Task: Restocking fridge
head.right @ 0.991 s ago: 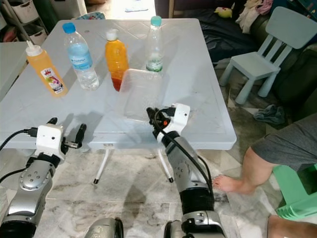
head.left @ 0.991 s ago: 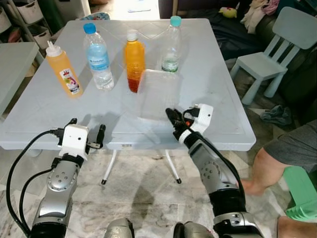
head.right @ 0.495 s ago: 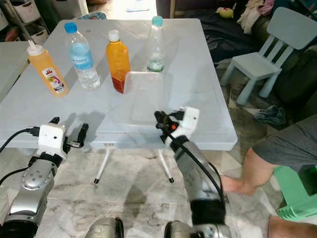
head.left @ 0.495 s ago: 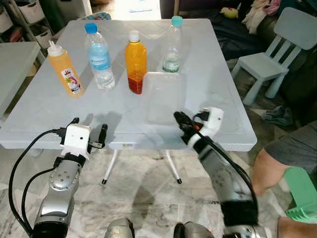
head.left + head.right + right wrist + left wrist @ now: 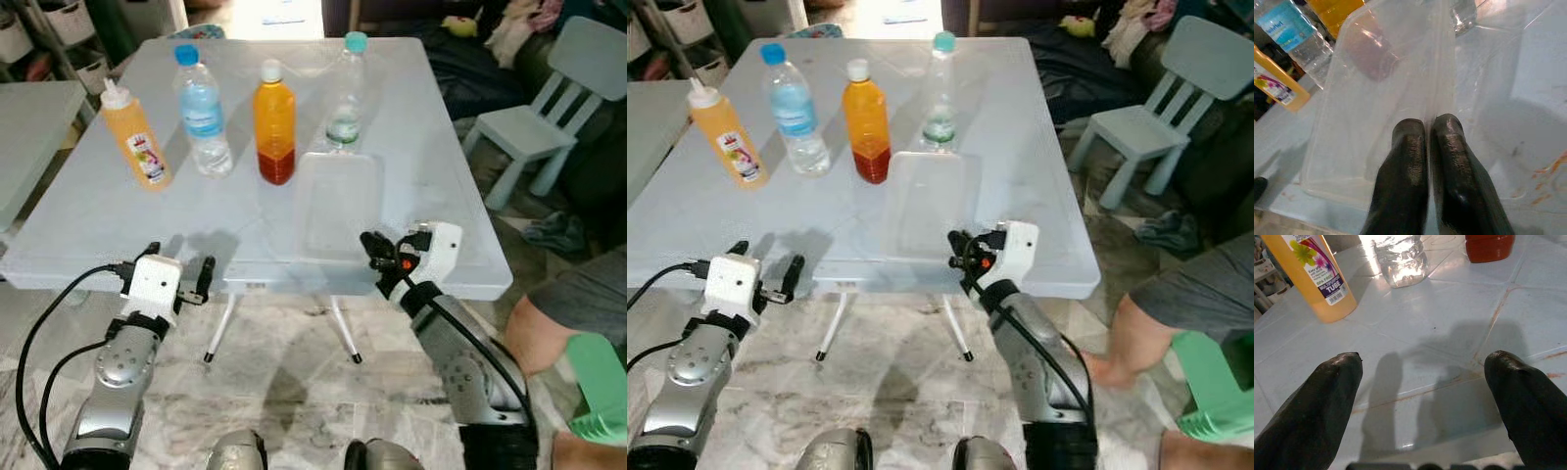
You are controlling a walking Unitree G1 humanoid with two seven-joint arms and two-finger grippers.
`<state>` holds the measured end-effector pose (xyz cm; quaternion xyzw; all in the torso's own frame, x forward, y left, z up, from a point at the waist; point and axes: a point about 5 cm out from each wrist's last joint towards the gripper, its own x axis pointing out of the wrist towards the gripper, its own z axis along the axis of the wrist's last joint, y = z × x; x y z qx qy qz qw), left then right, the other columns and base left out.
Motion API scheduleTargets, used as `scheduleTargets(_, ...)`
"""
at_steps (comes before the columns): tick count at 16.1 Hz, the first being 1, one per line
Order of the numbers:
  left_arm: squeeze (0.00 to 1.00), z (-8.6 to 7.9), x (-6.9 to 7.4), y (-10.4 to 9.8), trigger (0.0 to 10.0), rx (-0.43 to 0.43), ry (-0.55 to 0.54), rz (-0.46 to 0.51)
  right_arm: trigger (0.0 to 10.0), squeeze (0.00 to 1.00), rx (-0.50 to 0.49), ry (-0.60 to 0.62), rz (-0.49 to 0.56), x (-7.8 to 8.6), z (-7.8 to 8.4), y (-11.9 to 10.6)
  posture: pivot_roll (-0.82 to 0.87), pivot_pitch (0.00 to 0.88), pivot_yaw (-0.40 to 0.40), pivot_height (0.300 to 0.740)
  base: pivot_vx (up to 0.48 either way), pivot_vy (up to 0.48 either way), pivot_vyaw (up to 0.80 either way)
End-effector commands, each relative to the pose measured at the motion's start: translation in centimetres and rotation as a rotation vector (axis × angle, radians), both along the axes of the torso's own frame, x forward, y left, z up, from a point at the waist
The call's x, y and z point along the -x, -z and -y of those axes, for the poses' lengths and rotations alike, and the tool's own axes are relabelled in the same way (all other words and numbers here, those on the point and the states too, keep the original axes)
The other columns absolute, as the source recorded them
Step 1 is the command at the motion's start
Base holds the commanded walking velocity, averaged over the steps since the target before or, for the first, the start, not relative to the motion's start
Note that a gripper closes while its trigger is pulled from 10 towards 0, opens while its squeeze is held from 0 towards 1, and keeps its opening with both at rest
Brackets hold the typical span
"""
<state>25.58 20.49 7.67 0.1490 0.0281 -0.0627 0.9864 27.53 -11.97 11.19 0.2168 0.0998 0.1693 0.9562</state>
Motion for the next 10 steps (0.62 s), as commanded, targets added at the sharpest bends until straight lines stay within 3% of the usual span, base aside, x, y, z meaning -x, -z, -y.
scheduleTargets(1, 0.0, 0.3, 0.0, -0.3, 10.0, -0.005, 0.018, 0.01, 10.0, 1.0, 0.045, 0.015, -0.011, -0.1, 0.3, 0.0, 0.09, 0.073, 0.034, 0.74, 0.0, 0.0, 0.0)
scheduleTargets(3, 0.0, 0.8, -0.2, -0.5, 10.0, -0.006, 0.031, 0.019, 10.0, 1.0, 0.103, 0.039, 0.013, -0.3, 0.7, -0.1, 0.09, 0.074, 0.036, 0.74, 0.0, 0.0, 0.0)
scheduleTargets(10, 0.0, 1.7, -0.6, -0.5, 10.0, -0.004, 0.052, 0.025, 10.0, 1.0, 0.152, 0.107, 0.071, -0.6, 2.5, -0.9, 0.07, 0.076, 0.041, 0.74, 0.0, 0.0, 0.0)
